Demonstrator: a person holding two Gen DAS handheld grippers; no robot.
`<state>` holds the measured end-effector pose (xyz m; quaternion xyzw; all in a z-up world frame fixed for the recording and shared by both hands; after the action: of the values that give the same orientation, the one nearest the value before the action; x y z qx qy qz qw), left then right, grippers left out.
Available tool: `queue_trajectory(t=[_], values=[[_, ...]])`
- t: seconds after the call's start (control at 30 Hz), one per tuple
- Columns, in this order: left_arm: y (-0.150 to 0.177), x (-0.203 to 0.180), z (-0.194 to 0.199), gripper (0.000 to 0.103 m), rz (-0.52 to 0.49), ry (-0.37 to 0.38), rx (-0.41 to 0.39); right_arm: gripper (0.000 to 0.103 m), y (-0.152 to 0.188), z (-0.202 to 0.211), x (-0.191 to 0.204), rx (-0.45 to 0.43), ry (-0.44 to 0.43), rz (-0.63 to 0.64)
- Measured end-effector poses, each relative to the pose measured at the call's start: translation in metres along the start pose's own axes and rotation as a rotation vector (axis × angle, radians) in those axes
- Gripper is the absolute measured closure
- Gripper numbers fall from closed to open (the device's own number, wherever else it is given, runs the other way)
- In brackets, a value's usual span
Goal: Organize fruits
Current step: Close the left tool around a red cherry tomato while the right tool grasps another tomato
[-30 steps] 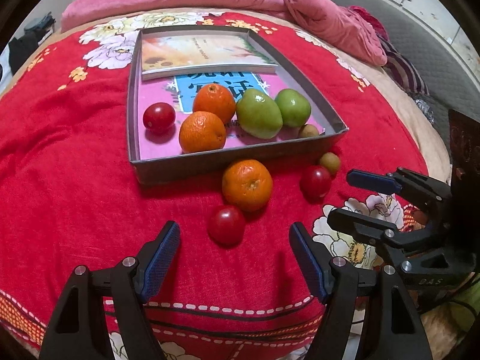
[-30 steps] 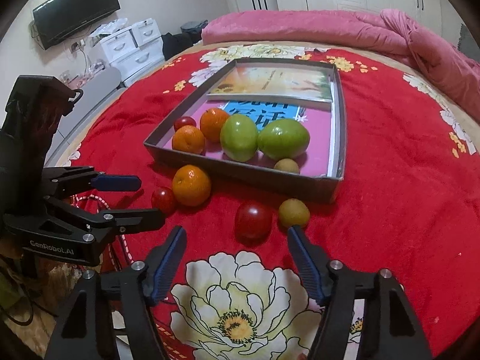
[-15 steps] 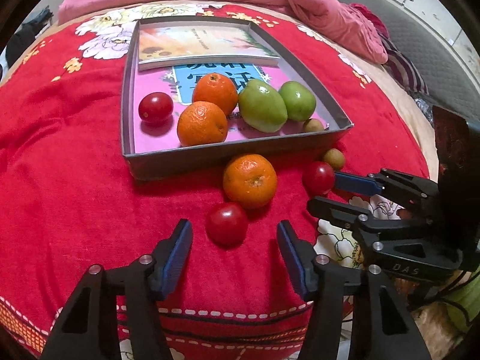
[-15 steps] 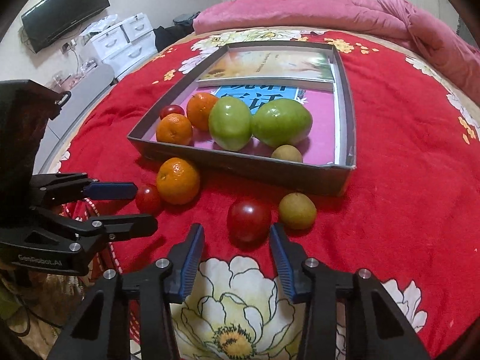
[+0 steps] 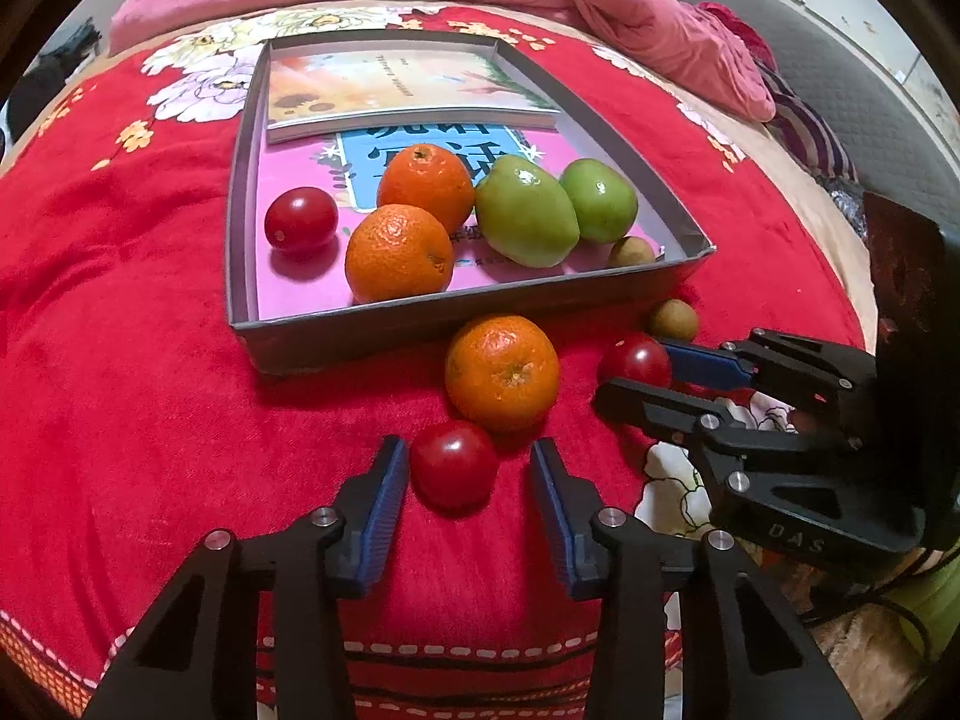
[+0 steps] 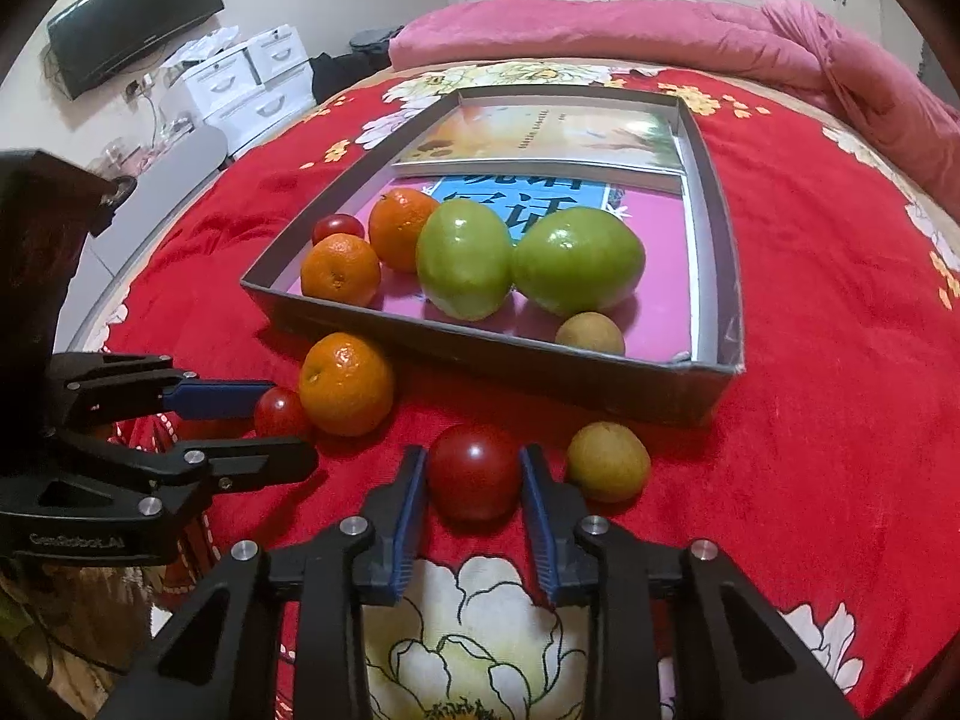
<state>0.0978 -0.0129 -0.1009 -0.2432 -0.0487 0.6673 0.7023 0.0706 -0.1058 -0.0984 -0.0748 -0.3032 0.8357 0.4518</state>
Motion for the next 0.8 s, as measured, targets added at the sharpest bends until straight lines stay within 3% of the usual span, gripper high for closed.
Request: queue_trajectory(t=[0.2,0.47,0.8], values=[[-0.001,0.003,-0.003,0.073,-0.008,-0.028,0.001,0.072,-0.002,0.004,0.008,-0.018,-0.016,0.036],[-0.003,0.004,0.003,0.074,0.002,-0.019,-0.017,0.072,-0.005,0.012,0.015,-0.048,-0.015,0.082],[-0.013,-0.001,0.031,0.074,0.01,0.028,-0.109,0.072,-0.009,0.023,0.019,-0.09,-0.022,0.101]])
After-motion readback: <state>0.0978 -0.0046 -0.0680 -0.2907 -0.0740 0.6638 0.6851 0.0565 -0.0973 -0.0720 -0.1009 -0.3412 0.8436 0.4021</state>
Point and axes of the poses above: each gripper's, at about its wrist camera, not at the fingertips, and z roughly against the way its jaws point, x to its left, y to its underside, the point moved 6 cm from there along -z, roughly the way its jaws point, and after that the axes turned 5 degrees about z, right-handed, at the moved point
